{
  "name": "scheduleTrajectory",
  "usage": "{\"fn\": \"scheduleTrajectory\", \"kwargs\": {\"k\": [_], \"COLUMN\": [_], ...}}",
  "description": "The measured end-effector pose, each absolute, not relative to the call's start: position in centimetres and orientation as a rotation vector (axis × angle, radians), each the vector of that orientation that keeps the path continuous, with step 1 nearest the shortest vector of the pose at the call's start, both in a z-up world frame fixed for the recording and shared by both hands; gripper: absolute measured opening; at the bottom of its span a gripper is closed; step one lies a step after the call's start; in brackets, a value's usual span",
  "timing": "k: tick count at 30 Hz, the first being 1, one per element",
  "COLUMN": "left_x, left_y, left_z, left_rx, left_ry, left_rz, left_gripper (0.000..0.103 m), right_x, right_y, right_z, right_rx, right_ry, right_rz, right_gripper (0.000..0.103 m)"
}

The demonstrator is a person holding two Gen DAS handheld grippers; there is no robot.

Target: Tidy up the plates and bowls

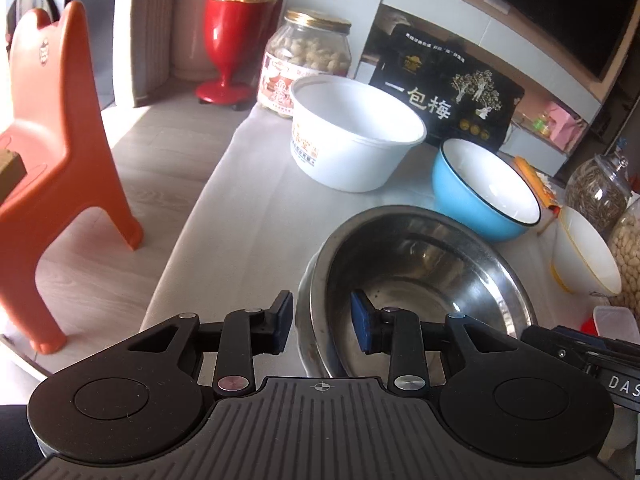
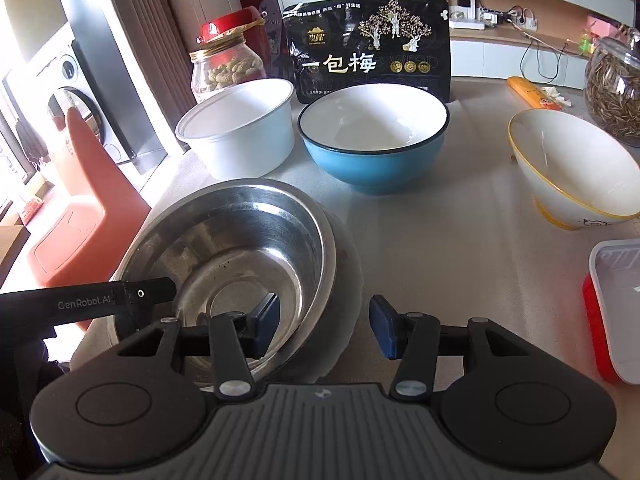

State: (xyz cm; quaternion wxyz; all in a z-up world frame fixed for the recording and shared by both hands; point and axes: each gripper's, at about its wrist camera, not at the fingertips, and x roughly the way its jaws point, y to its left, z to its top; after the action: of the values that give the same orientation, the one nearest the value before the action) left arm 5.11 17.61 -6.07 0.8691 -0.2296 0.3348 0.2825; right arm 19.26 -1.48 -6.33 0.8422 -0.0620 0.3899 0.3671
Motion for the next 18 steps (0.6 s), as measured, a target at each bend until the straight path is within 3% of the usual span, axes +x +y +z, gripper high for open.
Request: {"fn": "scheduleTrajectory", "kwargs": {"k": [4,7,12,18], "left_x": [6.5,11.4,22.2,28.5], "left_y": [14.9,11.2,4.0,-0.2], "left_z": [-1.2,0.4,-3.1,-7.5], "left_rx": [-0.357,-0.342,-0.453,-0.423], "left_ry": [0.556,0.566,0.751,0.858], "left_rz": [0.622,0.358,-0.037,-0.016], "left_gripper": [0.035,0.035,0.035,0.035], "right_x": [20.7,22.6,26.5,28.6], "right_y": [-8.4,-14.9,-24.3,-28.2], "right_z": [-4.5,-4.4,-6.5,-9.4], "right_rx": [-0.005,0.074,0.286,0.398], "right_ry": [0.702,0.644,0.751,0.847], "right_rz": [0.645,0.419,0.188,0.150], "right_gripper": [0.056,0.058,0.058,0.058]}}
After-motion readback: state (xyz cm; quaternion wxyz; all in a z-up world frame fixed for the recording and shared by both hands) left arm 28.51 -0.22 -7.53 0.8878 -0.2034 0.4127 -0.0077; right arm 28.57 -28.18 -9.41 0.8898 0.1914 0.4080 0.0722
